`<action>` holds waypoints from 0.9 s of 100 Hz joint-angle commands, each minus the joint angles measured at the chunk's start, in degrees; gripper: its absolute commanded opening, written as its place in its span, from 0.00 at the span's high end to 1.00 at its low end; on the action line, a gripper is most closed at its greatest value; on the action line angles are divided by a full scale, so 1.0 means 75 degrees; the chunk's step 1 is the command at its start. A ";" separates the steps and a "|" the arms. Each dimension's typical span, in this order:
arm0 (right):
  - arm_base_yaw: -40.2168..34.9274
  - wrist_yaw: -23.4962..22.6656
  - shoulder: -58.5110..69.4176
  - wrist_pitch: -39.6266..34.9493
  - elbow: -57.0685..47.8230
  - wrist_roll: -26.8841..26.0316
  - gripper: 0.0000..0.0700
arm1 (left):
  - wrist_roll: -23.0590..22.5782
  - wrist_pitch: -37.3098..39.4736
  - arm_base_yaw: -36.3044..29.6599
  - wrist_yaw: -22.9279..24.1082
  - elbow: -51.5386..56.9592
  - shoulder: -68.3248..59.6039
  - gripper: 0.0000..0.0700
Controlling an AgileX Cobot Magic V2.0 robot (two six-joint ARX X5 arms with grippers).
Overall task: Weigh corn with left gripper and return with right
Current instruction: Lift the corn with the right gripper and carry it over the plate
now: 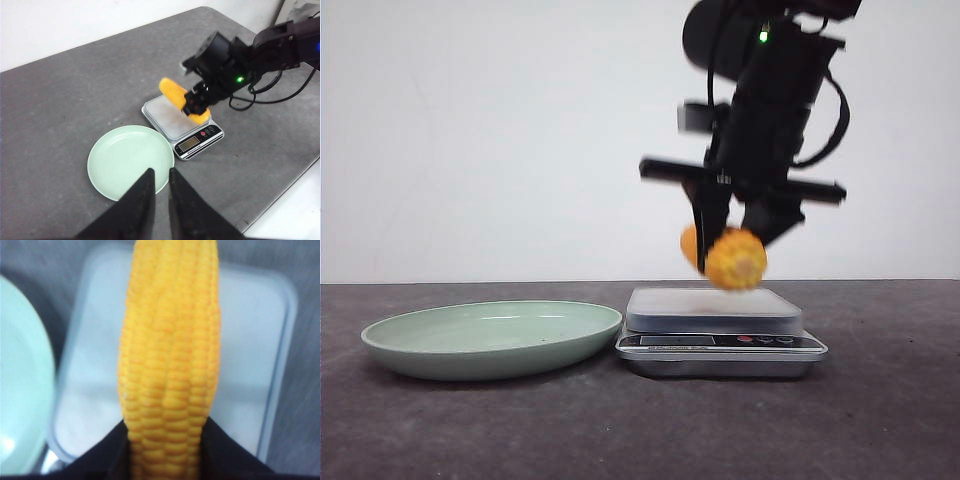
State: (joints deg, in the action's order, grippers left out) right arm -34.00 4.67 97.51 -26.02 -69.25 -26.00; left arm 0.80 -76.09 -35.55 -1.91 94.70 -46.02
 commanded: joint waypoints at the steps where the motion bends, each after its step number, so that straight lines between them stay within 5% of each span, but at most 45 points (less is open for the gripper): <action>1: -0.0038 0.0117 -0.0411 0.0463 -0.0125 -0.0047 1.00 | -0.0017 0.0061 -0.0061 -0.0044 0.0178 -0.0044 1.00; 21: -0.0219 0.0114 -0.1641 0.1944 -0.0149 -0.0050 1.00 | -0.0020 0.0102 -0.0061 -0.0041 0.0178 -0.0044 1.00; 46: -0.0627 -0.0938 -0.2226 0.3710 -0.0493 0.0219 1.00 | -0.0050 0.0309 -0.0061 -0.0041 0.0178 -0.0044 1.00; 90: -0.1408 -0.1964 -0.0973 0.2795 -0.0574 -0.0125 1.00 | -0.0047 0.0699 -0.0061 -0.0041 0.0178 -0.0047 1.00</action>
State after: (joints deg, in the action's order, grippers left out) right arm -43.68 -8.54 87.07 -4.54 -72.51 -25.61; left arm 0.80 -71.37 -35.55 -1.91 94.70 -46.02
